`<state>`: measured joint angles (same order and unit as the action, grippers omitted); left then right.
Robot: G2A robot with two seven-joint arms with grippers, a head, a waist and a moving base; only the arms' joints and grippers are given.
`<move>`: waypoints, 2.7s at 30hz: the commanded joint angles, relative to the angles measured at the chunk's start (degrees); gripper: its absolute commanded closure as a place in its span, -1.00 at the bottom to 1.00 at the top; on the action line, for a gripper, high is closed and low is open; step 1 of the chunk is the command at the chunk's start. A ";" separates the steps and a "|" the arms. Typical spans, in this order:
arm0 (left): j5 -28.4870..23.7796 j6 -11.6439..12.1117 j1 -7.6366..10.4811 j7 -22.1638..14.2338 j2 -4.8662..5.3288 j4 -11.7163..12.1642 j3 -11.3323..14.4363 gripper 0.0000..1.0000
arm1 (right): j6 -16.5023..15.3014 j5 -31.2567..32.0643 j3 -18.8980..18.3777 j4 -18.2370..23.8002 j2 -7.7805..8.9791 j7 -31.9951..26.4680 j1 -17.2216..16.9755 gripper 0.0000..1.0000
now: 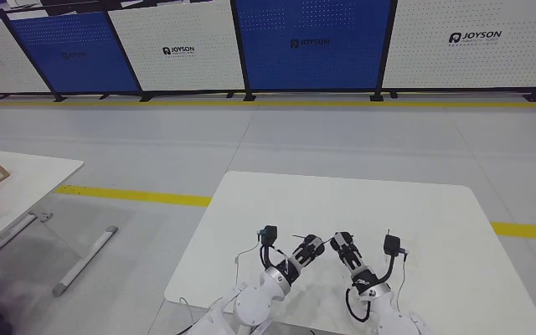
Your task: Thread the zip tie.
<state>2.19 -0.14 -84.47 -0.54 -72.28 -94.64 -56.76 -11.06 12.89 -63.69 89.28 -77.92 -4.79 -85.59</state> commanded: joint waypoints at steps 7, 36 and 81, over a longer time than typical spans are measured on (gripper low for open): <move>0.03 -2.59 0.62 0.82 -0.26 0.74 0.19 1.00 | -0.72 0.71 -0.19 0.19 0.06 0.22 -0.44 0.38; 1.47 -2.72 -0.12 0.21 -0.39 0.25 0.09 1.00 | -0.94 2.34 0.04 0.11 0.04 -0.02 -0.69 0.52; 0.60 -3.39 0.19 0.33 -0.85 0.44 -0.37 1.00 | -0.09 3.31 0.75 -0.12 -0.29 0.67 -0.24 1.00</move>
<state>2.83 -3.66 -84.25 -0.16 -73.13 -94.10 -57.13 -11.15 16.24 -62.96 89.17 -78.20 -4.01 -85.86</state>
